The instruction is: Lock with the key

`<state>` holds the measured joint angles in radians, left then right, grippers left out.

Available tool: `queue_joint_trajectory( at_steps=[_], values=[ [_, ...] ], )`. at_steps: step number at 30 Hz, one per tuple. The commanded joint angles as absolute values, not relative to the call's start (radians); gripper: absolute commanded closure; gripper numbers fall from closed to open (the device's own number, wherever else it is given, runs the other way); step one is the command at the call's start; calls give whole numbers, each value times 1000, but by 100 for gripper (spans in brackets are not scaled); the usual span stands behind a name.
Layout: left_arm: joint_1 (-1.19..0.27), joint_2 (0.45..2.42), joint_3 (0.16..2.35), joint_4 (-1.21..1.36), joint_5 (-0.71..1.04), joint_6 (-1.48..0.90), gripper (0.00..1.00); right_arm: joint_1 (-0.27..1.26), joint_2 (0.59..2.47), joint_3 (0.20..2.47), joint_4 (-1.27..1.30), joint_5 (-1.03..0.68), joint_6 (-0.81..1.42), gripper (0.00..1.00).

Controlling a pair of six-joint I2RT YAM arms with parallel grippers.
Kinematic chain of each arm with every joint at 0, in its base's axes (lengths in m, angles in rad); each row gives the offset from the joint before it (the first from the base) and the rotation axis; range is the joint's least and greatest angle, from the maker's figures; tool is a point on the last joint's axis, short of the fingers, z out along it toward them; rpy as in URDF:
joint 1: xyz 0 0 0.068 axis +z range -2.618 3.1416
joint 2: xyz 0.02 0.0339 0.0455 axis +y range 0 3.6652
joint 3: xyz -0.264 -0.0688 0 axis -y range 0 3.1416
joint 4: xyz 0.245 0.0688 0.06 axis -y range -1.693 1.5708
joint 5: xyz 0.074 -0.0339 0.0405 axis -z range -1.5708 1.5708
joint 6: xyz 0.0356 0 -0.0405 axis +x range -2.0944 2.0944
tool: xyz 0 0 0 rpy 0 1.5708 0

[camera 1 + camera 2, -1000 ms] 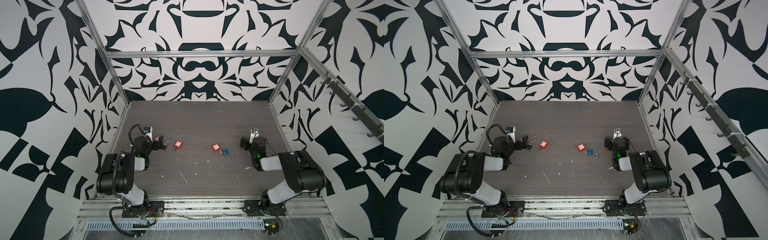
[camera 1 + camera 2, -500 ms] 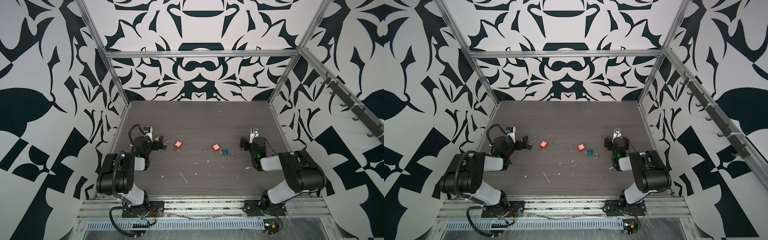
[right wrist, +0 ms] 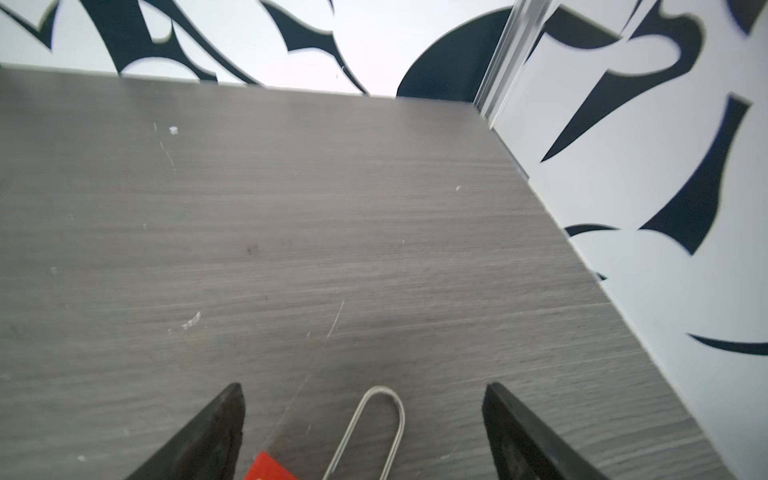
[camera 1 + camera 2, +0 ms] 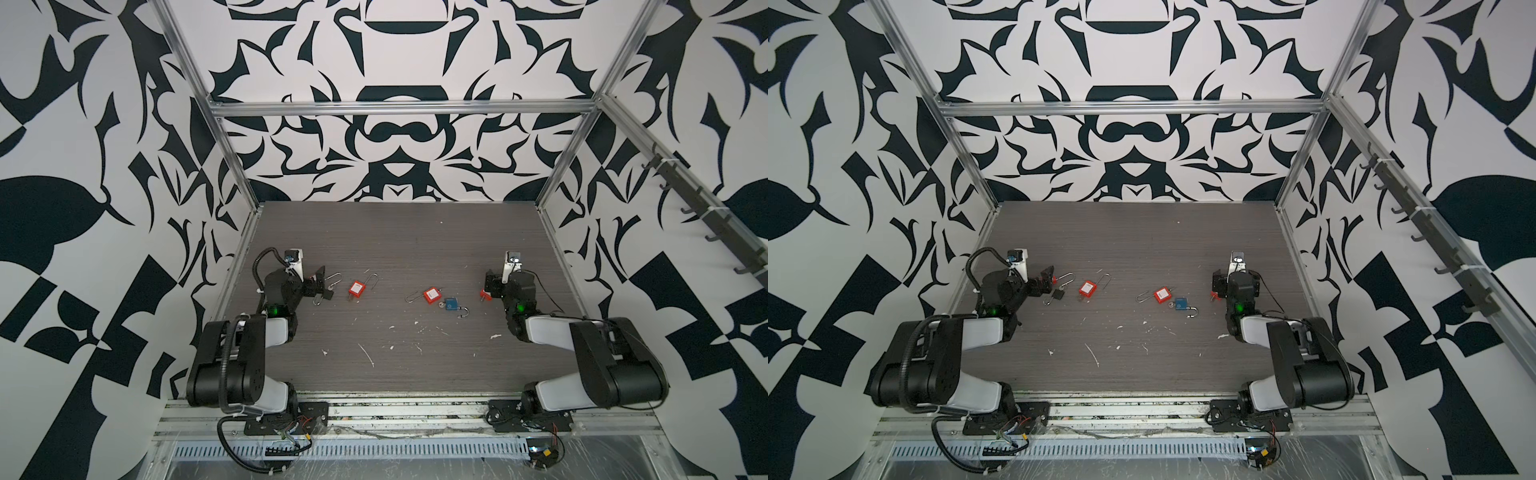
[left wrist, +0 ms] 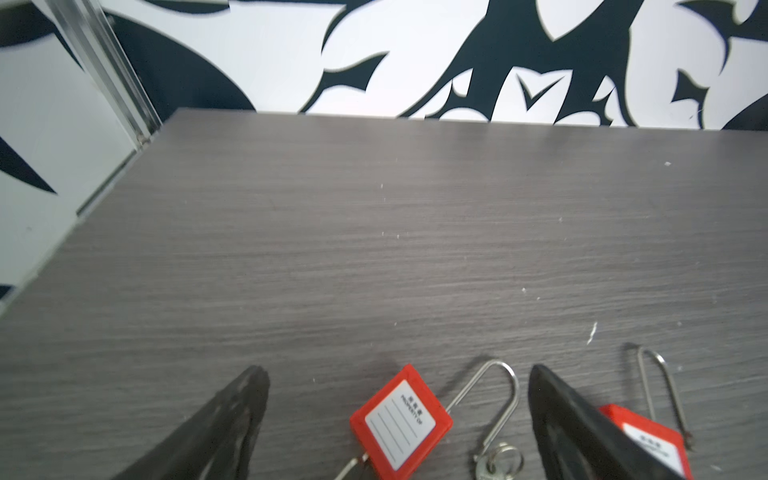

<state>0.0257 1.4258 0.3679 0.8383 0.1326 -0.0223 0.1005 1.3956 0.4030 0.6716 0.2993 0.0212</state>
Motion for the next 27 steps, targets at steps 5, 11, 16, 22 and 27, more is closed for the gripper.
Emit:
queue_joint_trajectory(
  at_steps=[5,11,16,22,27],
  values=[
    [20,1206,507,421,170,-77,0,106,1219,675,26,423,295,18],
    [-47,1193,665,176,236,-198,1,109,1233,848,-456,410,675,26],
    [-176,1236,760,92,164,-251,1,110,1240,826,-509,317,850,32],
    [-296,1345,832,80,137,-274,1,139,1317,852,-519,251,903,34],
    [-352,1437,887,77,143,-280,1,140,1405,878,-503,215,918,33]
  ],
)
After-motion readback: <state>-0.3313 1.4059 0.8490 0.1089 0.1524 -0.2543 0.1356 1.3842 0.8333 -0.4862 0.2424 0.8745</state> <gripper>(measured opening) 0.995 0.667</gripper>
